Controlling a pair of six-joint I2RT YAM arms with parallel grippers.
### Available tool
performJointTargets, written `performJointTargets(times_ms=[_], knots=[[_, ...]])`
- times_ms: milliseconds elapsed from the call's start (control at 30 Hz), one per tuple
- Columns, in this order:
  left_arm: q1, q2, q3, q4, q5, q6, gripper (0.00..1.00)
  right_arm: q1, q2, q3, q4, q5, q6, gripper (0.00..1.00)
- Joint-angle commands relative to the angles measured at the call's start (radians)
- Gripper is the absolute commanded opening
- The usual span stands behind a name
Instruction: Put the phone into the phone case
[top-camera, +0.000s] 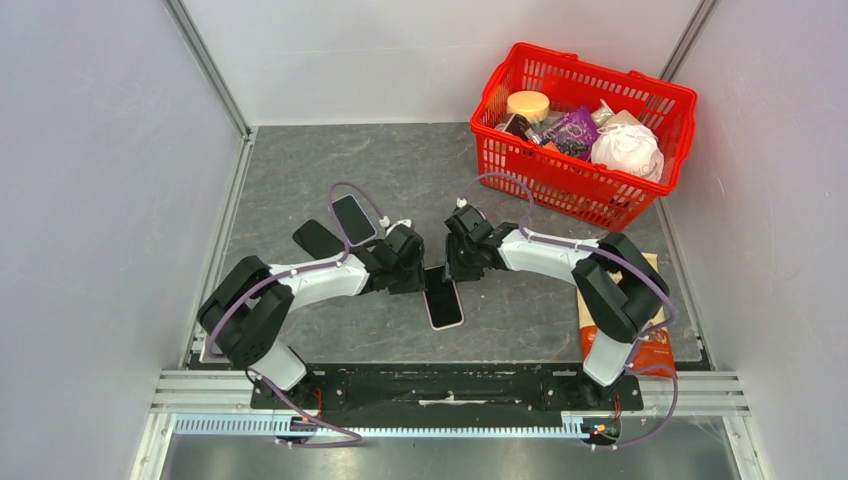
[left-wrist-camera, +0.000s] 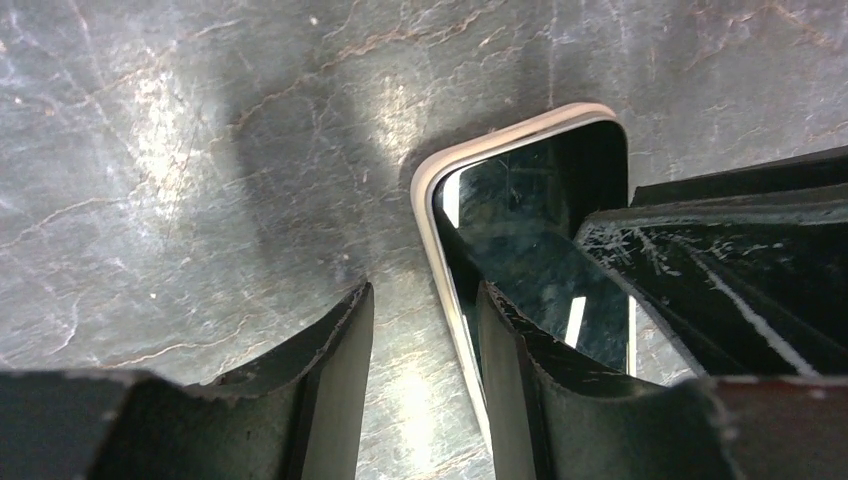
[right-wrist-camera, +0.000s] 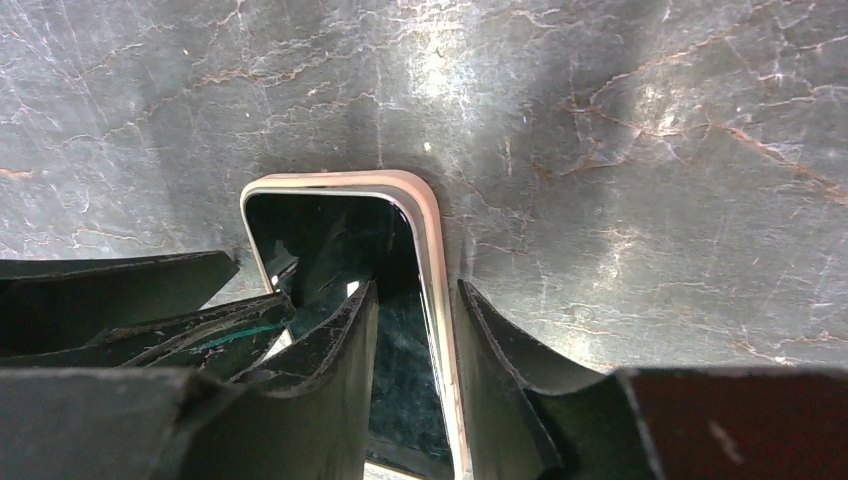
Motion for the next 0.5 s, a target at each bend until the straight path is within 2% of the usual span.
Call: performJointTargets(times_ms=[0,233,467], knots=[[0.005,0.049,0.066,-0.006,-0.052,0.049,0.49,0.003,0.031,0.040,-0.009,0.079,-0.001,0.39],[-0.007,0.133,0.109,-0.083,-0.118,0.058,0.42,0.044,0.092,0.010,-0.044,0.158,0.033,0.33],[-0.017,0.178,0.108,-0.107,-0.145,0.053,0.39,0.096,0.188,-0.026,-0.030,0.201,0.090,0.29]])
